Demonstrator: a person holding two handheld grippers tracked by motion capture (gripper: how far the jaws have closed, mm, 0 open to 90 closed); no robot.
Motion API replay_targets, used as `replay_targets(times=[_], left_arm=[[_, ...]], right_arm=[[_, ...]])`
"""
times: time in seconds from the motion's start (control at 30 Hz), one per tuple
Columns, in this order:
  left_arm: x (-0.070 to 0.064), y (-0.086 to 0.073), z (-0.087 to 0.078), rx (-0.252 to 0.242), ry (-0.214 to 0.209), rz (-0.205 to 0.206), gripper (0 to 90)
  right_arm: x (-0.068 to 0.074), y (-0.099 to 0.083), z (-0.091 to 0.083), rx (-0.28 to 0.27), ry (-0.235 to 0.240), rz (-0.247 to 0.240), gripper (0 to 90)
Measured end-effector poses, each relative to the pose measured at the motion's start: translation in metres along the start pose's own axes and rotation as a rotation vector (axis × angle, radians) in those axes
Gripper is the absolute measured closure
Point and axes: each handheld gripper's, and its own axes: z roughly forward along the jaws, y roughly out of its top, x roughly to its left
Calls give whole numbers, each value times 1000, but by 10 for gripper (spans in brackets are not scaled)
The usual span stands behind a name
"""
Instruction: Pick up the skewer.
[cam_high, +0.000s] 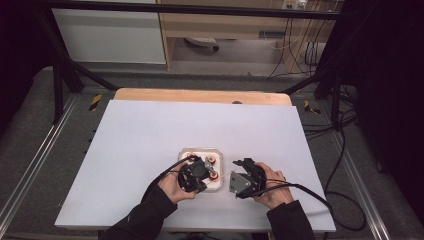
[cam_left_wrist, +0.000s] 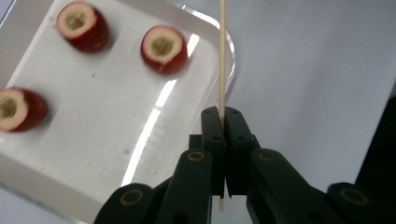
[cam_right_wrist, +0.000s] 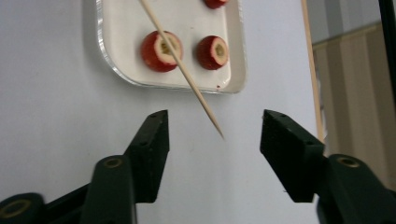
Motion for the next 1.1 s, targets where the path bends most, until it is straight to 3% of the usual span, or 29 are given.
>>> replay_targets(times=[0.13, 0.23, 0.43, 0.6, 0.63, 0.67, 0.7, 0.87, 0.97, 1.1], left_arm=[[5, -17, -5, -14, 9, -22, 883], [8, -29, -10, -42, 22, -39, 883], [9, -53, -21, -134, 67, -87, 882], [11, -69, -24, -199, 91, -135, 882], [12, -76, -24, -237, 104, -153, 882], [12, -76, -24, -237, 104, -153, 882], [12, -83, -24, -276, 114, -171, 882], [14, -95, -26, -328, 128, -194, 882], [15, -104, -27, -378, 126, -226, 882], [15, -111, -28, -408, 135, -238, 881]], right_arm=[[-8, -14, 0, -15, 26, 235, 306], [-12, -24, 3, 15, 54, 403, 215], [-16, -38, 9, 67, 128, 612, 112], [-19, -38, 10, 65, 183, 706, 66], [-21, -38, 10, 62, 197, 722, 56], [-21, -38, 10, 62, 197, 722, 56], [-23, -36, 10, 50, 212, 765, 47], [-27, -28, 13, 86, 242, 775, 20], [-29, -14, 17, 101, 277, 774, 18], [-34, -2, 23, 122, 287, 795, 18]])
